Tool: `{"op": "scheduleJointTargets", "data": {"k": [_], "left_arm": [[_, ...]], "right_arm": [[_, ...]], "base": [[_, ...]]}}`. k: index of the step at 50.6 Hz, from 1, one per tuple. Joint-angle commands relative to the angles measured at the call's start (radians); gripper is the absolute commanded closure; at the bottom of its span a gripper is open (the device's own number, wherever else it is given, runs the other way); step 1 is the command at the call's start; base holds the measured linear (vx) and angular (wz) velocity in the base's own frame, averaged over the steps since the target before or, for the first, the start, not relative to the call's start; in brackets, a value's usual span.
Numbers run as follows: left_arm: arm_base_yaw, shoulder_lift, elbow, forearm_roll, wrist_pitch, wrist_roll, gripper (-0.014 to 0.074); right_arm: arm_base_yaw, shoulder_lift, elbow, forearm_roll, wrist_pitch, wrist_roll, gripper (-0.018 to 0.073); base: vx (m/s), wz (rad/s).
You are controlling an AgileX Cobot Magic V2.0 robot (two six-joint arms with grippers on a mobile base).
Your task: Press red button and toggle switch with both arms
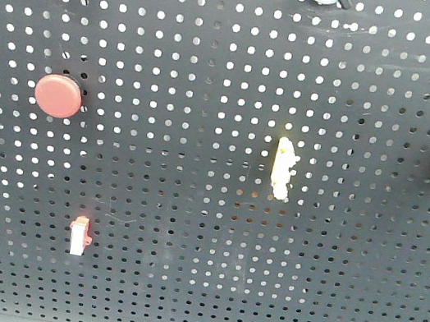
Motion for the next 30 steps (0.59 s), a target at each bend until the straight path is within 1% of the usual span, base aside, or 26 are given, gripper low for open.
{"op": "scheduleJointTargets", "data": {"k": [1, 30], "left_arm": [[0.0, -0.016, 0.034, -0.011, -0.079, -0.008, 0.0595], [0.0, -0.016, 0.034, -0.011, -0.079, -0.008, 0.0595]], "right_arm": [[-0.007, -0.012, 0.01, -0.007, -0.095, -0.001, 0.0562], [-0.007, -0.012, 0.01, -0.007, -0.095, -0.001, 0.0562]], "base": [[0.0, 0.0], [0.0, 0.0]]}}
